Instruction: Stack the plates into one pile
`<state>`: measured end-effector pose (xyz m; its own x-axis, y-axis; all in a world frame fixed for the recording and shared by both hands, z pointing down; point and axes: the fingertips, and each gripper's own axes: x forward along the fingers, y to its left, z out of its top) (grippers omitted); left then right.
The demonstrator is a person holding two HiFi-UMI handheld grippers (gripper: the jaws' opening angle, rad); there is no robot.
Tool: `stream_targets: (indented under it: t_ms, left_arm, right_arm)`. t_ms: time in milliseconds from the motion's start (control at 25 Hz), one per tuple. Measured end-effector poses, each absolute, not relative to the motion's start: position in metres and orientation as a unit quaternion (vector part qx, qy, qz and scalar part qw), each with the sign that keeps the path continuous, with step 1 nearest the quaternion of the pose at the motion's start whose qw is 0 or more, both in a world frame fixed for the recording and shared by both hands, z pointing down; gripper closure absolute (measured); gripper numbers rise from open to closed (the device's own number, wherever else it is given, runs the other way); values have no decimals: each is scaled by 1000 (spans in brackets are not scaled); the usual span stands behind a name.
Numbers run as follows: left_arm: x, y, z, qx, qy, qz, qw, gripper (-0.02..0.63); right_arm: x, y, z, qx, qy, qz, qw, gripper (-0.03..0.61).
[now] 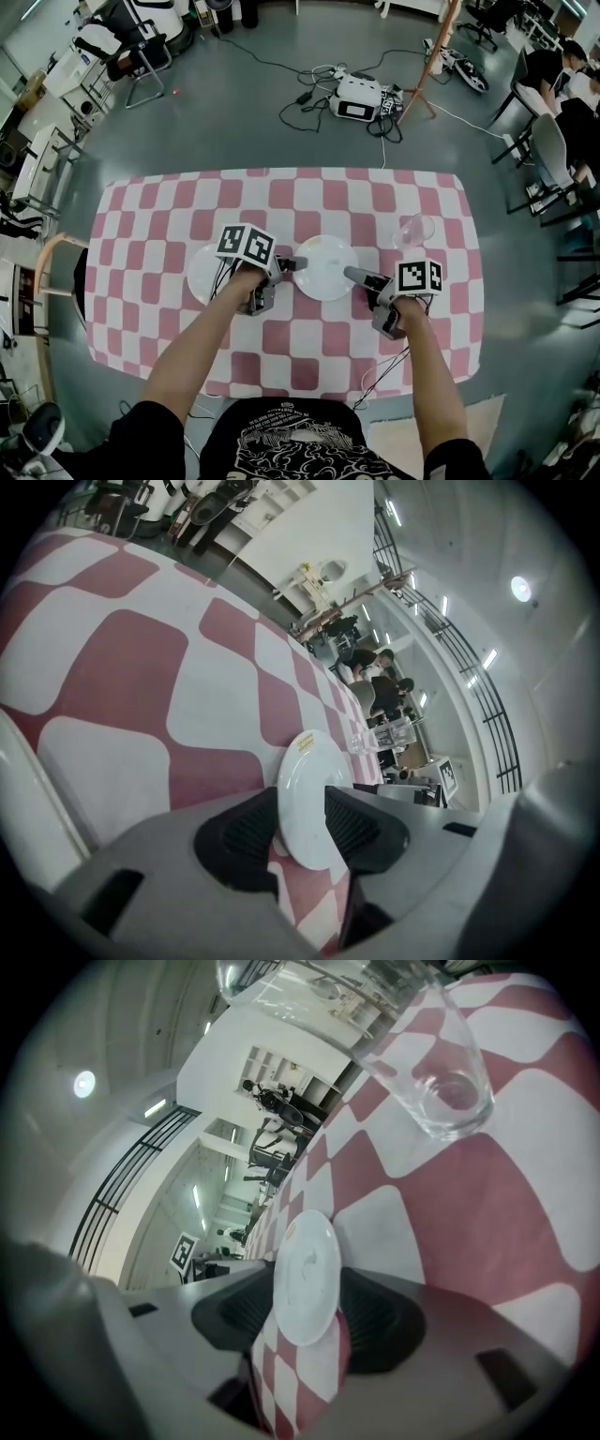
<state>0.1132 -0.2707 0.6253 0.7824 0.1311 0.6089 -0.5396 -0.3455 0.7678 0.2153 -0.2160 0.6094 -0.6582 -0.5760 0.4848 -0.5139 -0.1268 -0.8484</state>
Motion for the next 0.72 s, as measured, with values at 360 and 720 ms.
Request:
stream_targets:
  t_ms: [360,720]
  left_arm:
    - [99,-267,632,765,-148,341,526,569]
    - [83,-273,615,763,-155,328,535,575]
  right_arm:
    - [223,-209,625,-443,639,-629,-14,548]
    - [207,-217,613,-428,645,-633,-4,549]
